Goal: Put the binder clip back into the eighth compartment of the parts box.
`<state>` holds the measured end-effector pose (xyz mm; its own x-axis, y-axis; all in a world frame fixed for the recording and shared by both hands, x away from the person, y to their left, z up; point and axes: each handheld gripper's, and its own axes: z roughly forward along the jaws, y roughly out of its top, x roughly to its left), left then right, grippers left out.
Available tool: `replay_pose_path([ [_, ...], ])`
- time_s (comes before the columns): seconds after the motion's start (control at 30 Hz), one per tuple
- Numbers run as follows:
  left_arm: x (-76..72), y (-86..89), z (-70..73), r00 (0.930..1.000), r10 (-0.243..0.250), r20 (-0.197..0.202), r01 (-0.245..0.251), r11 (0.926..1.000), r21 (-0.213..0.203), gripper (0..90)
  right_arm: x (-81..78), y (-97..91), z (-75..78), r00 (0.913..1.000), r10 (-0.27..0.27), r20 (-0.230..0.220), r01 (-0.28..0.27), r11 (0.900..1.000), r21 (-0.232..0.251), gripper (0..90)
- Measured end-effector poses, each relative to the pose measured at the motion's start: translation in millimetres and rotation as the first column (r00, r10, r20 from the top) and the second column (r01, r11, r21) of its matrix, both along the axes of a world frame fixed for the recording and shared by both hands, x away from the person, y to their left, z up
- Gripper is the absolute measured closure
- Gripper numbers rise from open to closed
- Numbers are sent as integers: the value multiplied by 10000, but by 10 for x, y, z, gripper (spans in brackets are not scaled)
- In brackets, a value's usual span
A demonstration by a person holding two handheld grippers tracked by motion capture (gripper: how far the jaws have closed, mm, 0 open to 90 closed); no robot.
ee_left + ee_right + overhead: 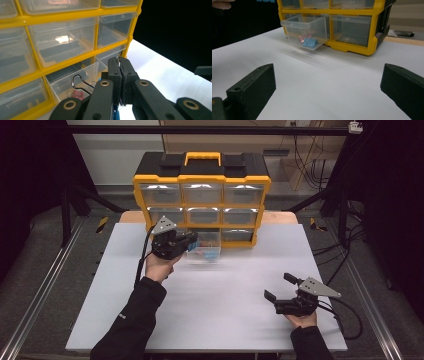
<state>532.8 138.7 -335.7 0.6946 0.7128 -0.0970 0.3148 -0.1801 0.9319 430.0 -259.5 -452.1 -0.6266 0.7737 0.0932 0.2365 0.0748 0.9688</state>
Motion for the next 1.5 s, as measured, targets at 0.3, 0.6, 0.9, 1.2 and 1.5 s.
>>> replay_pose_path([
  [0.3,163,-72,-31,9999,120,-56,-120,9999,4,875,1,-7,-2,10000,63,29,-63,10000,-47,5],
  [0.6,308,-155,-22,9998,208,-19,-207,9993,300,875,3,-11,-3,9999,86,64,-86,9999,-84,5],
  [0.9,483,-94,-104,9976,597,-341,-590,9980,213,875,5,6,-9,10000,16,-61,-16,10000,-85,5],
  [1.2,569,-123,-192,9982,586,-135,-578,9971,500,874,6,8,-11,10000,15,-62,-15,10000,-82,5],
  [1.5,650,-144,-291,9972,691,-283,-669,9952,717,874,6,8,-10,10000,29,-67,-29,10000,-74,5],
])
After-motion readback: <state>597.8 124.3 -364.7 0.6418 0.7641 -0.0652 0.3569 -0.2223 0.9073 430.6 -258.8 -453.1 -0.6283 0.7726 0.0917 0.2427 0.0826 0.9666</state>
